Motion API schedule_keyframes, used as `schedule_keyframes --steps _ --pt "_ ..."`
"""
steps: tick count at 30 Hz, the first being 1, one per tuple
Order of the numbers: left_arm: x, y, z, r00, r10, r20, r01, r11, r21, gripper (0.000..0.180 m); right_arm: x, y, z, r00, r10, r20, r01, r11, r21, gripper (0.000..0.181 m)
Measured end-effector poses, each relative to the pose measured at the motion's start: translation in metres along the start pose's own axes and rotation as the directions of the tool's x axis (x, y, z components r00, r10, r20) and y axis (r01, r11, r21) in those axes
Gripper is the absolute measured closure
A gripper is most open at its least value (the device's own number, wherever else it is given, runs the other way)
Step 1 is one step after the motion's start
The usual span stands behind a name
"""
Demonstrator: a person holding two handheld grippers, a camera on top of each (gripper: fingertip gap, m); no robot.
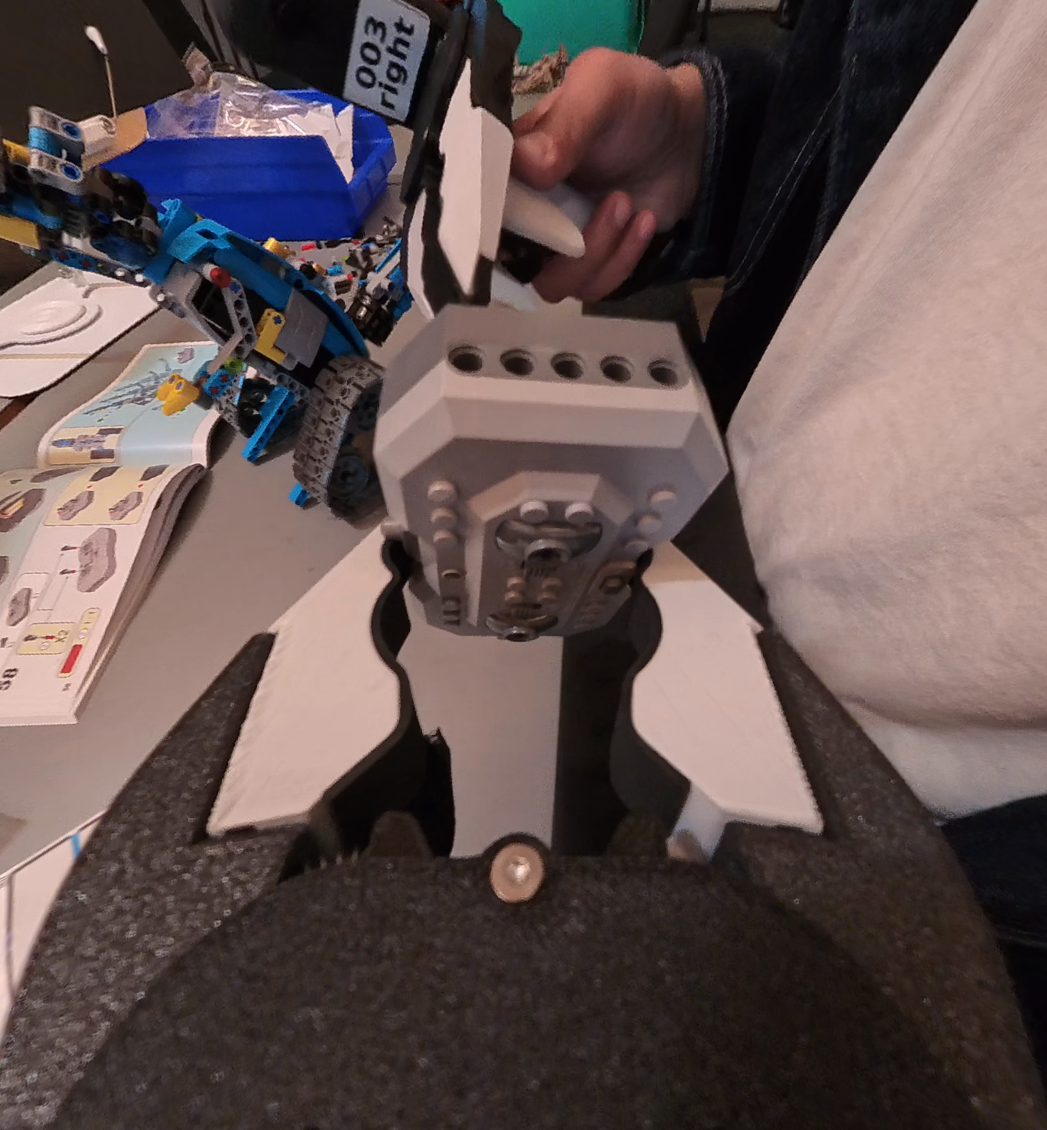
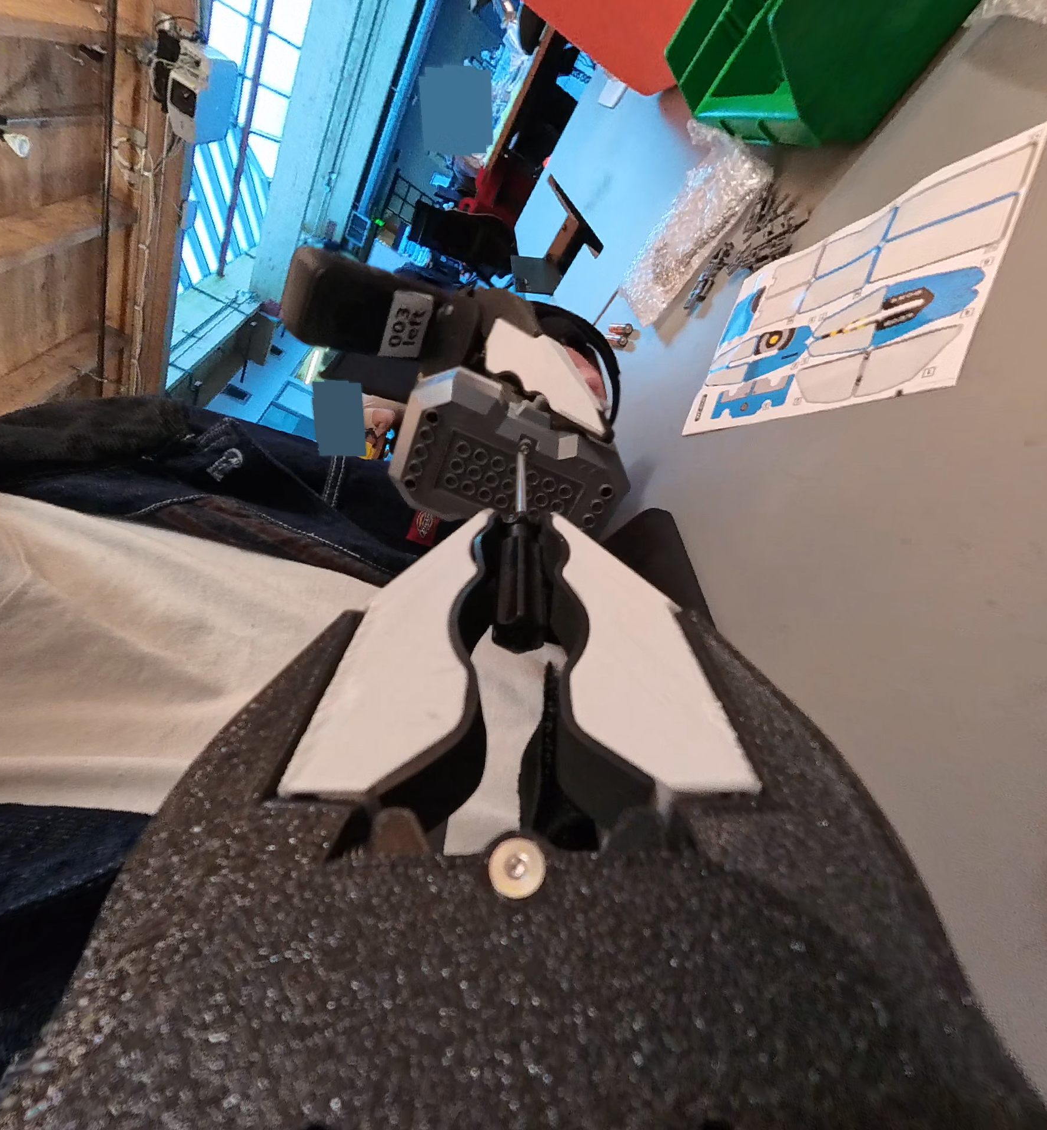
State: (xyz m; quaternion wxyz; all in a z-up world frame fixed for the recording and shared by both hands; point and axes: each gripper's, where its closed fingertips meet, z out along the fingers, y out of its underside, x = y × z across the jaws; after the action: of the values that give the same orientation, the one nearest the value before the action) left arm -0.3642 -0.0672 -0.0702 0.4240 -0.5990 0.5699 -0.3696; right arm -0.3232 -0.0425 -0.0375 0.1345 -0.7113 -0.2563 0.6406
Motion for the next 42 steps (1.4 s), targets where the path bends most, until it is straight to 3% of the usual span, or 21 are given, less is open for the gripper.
schedule_keyframes --steps 12,42 --pt "0.0011 0.0022 0.0037 0.999 0.039 0.024 -0.039 0.999 -0.026 0.11 0.0071 0.0048 0.0006 0.994 0.109 0.028 -0.109 0.994 0.012 0.17" --pt "0.0042 0.0062 0.0054 0.999 0.033 0.012 -0.032 0.999 -0.032 0.11 0.006 0.0071 0.002 0.993 0.113 0.029 -0.114 0.994 0.003 0.17"
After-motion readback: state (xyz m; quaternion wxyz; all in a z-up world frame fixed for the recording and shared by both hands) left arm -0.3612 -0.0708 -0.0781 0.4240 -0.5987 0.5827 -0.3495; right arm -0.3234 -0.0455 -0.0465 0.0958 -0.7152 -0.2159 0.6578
